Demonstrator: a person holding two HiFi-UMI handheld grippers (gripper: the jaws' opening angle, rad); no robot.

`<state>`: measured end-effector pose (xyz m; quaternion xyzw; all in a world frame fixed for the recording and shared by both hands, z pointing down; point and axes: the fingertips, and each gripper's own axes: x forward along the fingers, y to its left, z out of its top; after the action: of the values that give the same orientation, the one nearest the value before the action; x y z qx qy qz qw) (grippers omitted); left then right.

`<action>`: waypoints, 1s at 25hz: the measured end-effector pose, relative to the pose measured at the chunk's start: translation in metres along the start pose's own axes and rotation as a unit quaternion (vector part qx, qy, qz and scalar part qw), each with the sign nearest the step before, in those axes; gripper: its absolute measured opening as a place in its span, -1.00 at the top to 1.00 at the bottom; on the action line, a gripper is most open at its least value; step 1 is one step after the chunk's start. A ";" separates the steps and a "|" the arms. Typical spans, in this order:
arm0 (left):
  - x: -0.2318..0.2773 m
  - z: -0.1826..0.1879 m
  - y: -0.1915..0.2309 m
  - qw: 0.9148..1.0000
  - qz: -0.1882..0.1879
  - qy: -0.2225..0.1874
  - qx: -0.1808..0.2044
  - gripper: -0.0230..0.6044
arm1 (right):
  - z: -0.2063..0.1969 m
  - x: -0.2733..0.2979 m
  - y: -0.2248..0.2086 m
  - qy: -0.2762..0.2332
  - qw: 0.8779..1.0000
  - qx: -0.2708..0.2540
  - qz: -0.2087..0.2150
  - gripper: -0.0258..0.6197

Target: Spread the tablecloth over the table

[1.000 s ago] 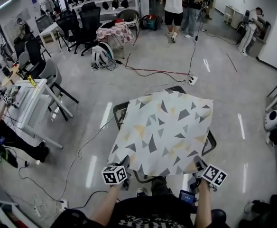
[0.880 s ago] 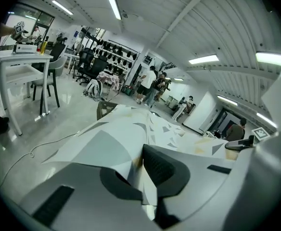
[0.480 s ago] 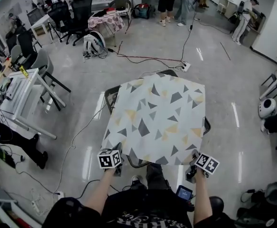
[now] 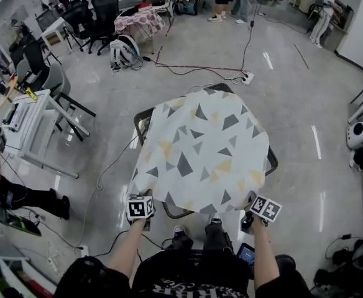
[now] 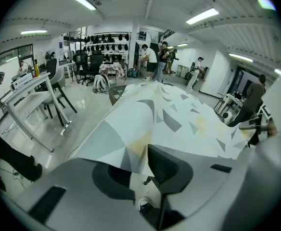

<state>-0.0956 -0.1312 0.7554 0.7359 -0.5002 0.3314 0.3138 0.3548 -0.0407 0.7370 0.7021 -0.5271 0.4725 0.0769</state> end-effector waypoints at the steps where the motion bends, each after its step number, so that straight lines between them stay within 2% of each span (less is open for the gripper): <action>1: 0.003 -0.002 -0.001 1.000 0.004 0.010 -0.005 0.57 | 0.001 0.004 -0.002 0.006 1.000 -0.001 0.003 0.75; 2: 0.005 -0.005 -0.002 1.000 0.009 0.021 -0.009 0.28 | 0.002 0.008 -0.005 0.013 1.000 -0.003 0.004 0.73; 3: 0.005 -0.007 -0.002 0.999 0.018 0.033 -0.012 0.09 | 0.002 0.011 -0.006 0.019 1.000 -0.007 0.004 0.72; 5: 0.005 -0.010 -0.002 0.998 0.039 0.045 -0.023 0.05 | -0.002 0.015 -0.010 0.035 0.999 -0.019 0.003 0.69; 7: 0.004 -0.013 -0.004 0.997 0.057 0.048 -0.028 0.02 | -0.009 0.017 -0.016 0.052 0.998 -0.039 -0.003 0.50; 10: 0.005 -0.020 -0.008 0.996 0.074 0.050 -0.017 -0.09 | -0.016 0.017 -0.027 0.065 0.996 -0.067 -0.018 0.26; 13: -0.002 -0.023 -0.011 0.996 0.077 0.043 0.001 -0.10 | -0.023 0.010 -0.028 0.065 0.996 -0.065 -0.012 0.05; 19: -0.021 -0.005 -0.034 0.998 0.040 0.011 0.038 -0.09 | -0.020 -0.019 -0.012 0.033 0.999 -0.032 0.009 0.01; 25: -0.044 0.017 -0.060 0.997 -0.026 -0.034 0.058 -0.09 | -0.009 -0.054 0.016 -0.013 0.999 -0.024 0.037 0.01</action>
<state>-0.0484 -0.1031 0.7020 0.7767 -0.4711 0.3259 0.2619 0.3368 -0.0059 0.6953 0.6860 -0.5650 0.4533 0.0688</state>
